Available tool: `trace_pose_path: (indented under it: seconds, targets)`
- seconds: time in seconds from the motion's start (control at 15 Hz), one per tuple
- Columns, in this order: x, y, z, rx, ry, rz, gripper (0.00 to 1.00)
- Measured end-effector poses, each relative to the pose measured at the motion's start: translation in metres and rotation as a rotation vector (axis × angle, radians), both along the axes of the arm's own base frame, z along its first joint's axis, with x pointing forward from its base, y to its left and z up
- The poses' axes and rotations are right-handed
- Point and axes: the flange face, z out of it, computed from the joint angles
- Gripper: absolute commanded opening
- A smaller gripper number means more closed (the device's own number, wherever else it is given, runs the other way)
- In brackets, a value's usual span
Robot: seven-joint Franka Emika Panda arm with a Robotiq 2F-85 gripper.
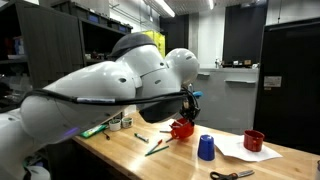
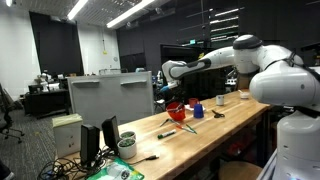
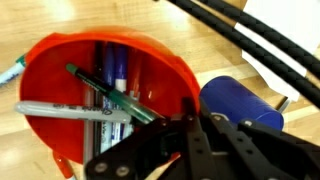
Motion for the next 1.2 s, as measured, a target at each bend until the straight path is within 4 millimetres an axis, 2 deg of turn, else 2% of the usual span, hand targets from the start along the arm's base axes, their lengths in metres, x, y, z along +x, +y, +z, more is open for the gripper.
trace_pose_path:
  seconds: [0.33,0.67,0.93,1.2]
  targets:
    - [0.006,-0.001,0.022,-0.017,-0.051,0.004,0.01]
    - [0.014,0.012,0.037,0.003,-0.092,0.018,0.01]
    - [0.027,0.044,0.043,0.055,-0.114,0.054,0.01]
    - [0.041,0.092,0.03,0.121,-0.105,0.105,0.01]
